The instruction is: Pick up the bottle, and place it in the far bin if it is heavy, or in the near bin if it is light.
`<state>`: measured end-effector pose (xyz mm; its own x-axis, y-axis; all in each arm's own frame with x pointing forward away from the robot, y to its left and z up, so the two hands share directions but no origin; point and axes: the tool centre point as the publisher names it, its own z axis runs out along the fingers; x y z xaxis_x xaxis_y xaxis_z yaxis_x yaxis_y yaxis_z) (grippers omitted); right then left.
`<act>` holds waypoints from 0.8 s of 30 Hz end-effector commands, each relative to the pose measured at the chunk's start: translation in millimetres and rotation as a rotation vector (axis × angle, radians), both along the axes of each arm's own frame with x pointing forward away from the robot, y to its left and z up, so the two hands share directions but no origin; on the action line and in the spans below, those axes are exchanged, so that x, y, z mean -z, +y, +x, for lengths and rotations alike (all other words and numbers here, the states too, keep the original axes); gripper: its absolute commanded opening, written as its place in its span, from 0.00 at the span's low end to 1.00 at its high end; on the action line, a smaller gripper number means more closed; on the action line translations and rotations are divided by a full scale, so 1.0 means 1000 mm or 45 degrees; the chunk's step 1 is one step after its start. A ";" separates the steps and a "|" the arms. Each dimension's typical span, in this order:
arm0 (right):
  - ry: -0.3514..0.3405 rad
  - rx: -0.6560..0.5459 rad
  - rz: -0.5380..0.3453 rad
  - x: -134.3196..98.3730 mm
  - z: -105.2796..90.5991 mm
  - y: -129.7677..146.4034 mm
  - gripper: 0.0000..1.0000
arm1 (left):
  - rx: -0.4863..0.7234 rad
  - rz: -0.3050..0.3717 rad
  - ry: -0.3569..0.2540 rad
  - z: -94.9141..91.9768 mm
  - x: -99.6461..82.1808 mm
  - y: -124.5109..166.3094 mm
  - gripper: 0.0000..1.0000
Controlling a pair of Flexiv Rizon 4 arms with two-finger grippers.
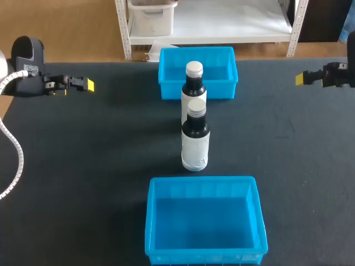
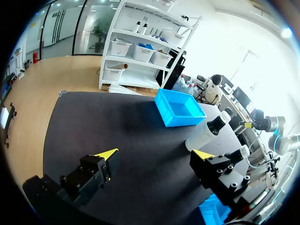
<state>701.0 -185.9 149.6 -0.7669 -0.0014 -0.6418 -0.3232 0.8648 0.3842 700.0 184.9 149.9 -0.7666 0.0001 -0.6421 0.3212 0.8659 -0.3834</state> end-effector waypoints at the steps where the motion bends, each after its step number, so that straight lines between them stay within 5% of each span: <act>1: -0.001 0.004 -0.002 0.000 -0.001 0.001 1.00 | 0.000 0.000 0.000 0.000 0.000 0.000 1.00; 17: -0.001 0.004 -0.002 0.000 -0.001 0.001 1.00 | 0.000 0.000 0.000 0.000 0.000 0.000 1.00; 24: -0.148 -1.074 -0.136 -0.006 0.007 -0.013 1.00 | 0.000 0.000 0.000 0.000 0.000 0.000 1.00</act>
